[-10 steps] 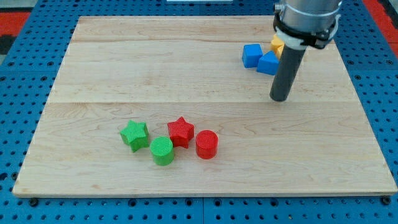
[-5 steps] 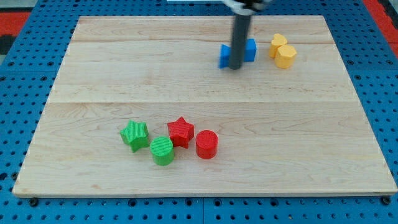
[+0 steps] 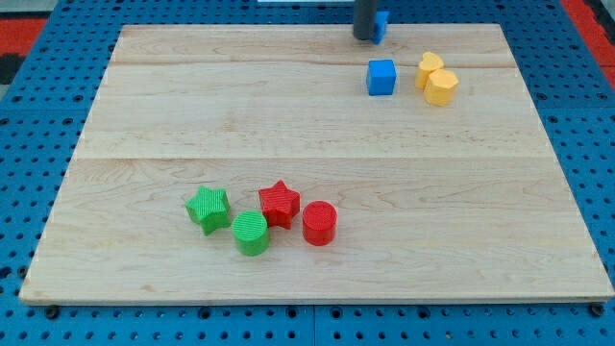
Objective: Push the blue triangle away from the blue cube
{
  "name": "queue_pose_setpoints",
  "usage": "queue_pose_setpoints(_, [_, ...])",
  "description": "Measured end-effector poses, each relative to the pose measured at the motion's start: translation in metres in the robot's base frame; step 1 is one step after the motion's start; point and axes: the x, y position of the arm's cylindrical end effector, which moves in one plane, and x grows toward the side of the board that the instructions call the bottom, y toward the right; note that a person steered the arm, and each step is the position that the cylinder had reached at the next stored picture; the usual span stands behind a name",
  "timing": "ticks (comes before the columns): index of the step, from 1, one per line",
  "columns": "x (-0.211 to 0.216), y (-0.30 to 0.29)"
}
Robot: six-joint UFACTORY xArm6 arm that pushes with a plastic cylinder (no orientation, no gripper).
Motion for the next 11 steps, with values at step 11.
queue_pose_setpoints(11, [-0.020,-0.082])
